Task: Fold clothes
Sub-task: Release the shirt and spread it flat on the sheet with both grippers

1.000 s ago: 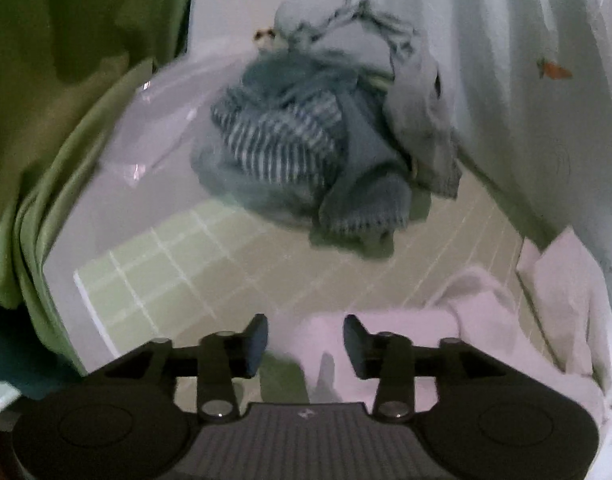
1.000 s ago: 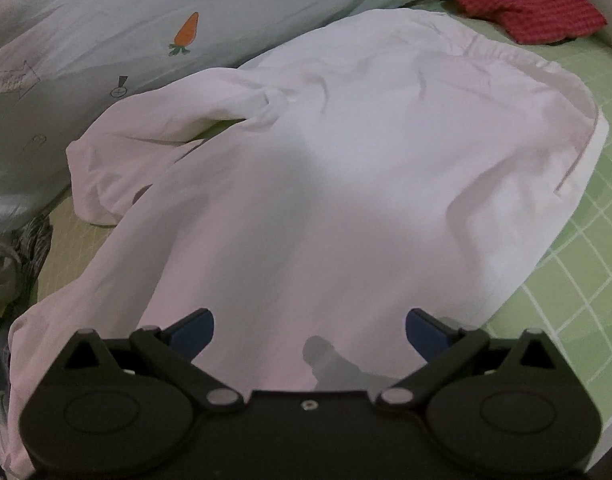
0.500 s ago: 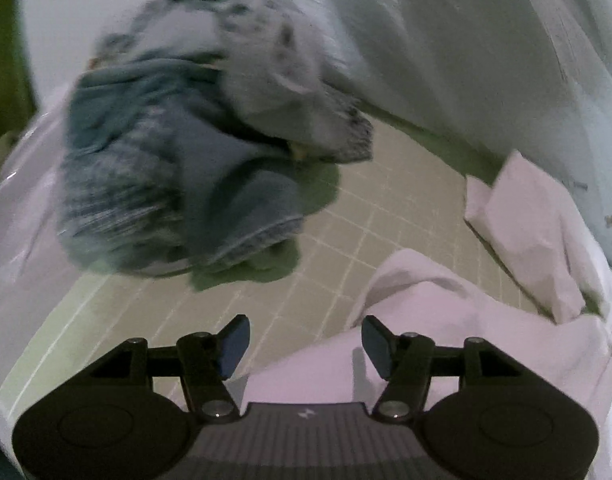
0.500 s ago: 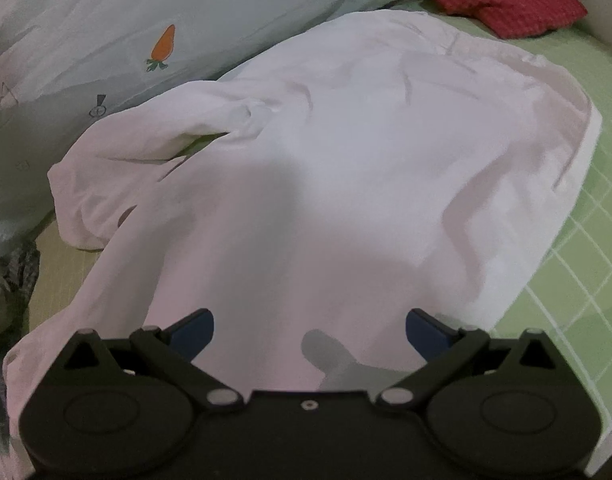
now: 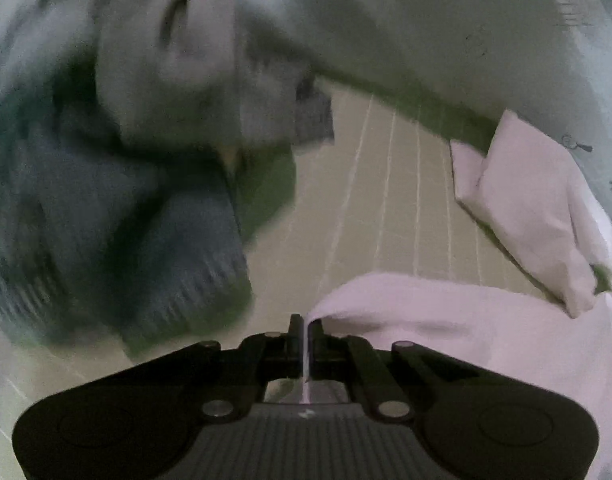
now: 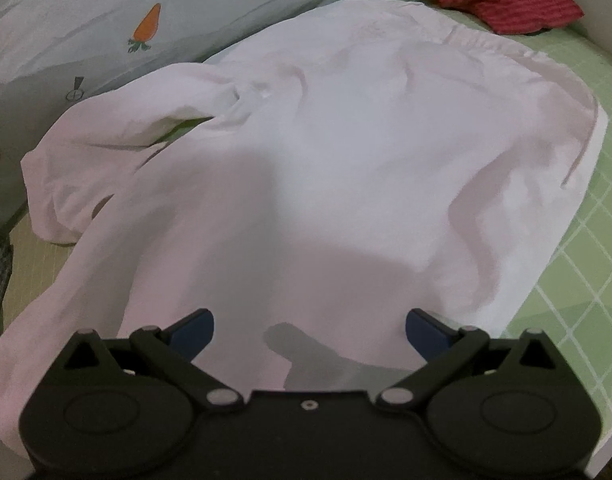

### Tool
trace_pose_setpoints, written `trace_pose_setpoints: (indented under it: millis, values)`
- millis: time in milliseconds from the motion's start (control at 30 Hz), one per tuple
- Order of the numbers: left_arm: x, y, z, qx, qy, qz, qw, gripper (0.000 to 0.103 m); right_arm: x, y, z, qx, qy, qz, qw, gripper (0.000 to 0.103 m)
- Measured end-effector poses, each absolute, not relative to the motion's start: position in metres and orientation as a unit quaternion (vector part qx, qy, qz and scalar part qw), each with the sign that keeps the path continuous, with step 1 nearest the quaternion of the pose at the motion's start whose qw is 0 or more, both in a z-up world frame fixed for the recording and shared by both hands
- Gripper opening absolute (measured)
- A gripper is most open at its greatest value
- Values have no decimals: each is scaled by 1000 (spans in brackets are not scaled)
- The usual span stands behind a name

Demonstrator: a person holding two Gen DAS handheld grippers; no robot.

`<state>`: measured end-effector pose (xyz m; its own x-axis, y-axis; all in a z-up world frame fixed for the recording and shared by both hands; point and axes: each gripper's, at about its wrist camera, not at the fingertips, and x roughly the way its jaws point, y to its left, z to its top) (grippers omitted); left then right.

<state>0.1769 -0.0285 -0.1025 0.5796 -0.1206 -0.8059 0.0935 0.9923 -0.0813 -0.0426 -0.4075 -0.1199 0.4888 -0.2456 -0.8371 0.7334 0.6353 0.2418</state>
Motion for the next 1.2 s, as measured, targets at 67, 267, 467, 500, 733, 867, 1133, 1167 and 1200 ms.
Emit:
trace_pose_setpoints:
  millis: [67,267,467,500,733,867,1133,1167,1200]
  values:
    - [177,-37,-91,23,425,-50,903,4,-40,-407,-120,299,407,-303,808,103]
    - [179,-66,-71,115,351,-10,929,37,-38,-409,-122,297,410,-295,811,103]
    - [153,-59,-70,66,351,-4,934,75,-46,-418,-119,309,397,-308,807,103]
    - [147,-57,-71,54,357,-4,933,76,-48,-418,-119,312,394,-310,807,103]
    - [108,-62,-77,-2,392,-25,920,80,-56,-427,-120,312,367,-332,811,103]
    - [87,-71,-75,-24,403,-35,914,80,-72,-444,-116,305,342,-355,815,103]
    - [41,-110,-60,-11,403,-47,914,80,-140,-530,-113,379,259,-407,790,103]
    - [33,-116,-58,-9,401,-44,915,81,-146,-543,-113,384,250,-409,790,103]
    - [25,-123,-56,-8,400,-37,916,81,-149,-556,-113,387,245,-408,790,103]
